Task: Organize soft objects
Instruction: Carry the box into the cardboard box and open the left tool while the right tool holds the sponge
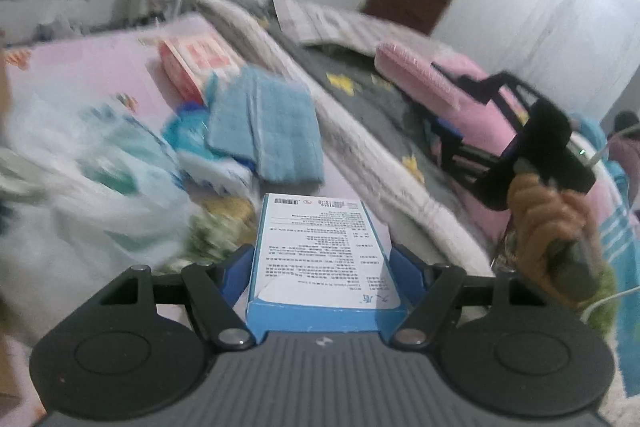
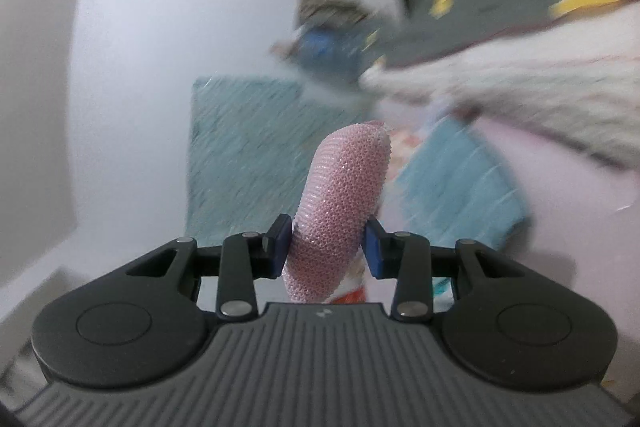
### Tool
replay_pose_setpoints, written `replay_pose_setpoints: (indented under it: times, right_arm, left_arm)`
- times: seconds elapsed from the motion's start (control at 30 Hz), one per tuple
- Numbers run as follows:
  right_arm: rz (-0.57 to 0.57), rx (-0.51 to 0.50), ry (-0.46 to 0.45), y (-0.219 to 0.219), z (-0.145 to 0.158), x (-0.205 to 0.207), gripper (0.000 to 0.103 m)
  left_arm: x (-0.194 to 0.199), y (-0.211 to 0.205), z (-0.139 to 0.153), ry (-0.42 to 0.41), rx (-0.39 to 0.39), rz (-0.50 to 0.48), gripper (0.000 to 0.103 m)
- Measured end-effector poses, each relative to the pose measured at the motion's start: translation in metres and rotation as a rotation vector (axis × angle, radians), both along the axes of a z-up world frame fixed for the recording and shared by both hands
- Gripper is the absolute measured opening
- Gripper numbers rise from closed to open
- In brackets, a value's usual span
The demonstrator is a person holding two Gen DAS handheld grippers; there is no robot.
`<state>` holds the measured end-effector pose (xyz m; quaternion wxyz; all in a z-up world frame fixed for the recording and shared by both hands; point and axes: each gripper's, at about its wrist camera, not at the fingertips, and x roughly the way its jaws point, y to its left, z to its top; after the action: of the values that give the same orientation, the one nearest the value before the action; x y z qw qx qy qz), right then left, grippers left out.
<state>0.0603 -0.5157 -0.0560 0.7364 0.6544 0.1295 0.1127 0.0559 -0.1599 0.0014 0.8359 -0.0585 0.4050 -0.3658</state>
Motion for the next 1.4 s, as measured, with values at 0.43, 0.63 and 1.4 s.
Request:
replay_pose_setpoints:
  times: [0.43,0.63,1.4]
  right_arm:
    - [0.387,0.005,-0.086,0.115,0.026,0.075,0.036]
    - [0.497,0.019,-0.061,0.164,0.021,0.100,0.036]
    - [0.478,0.029,0.020,0.172,-0.005,0.115,0.038]
  left_arm:
    - [0.024,0.149,0.091,-0.178,-0.016,0.391,0.075]
    - [0.085,0.194,0.085,-0.135,0.063,0.541,0.067]
    - [0.163,0.264,0.024,0.158,0.183,0.682,0.072]
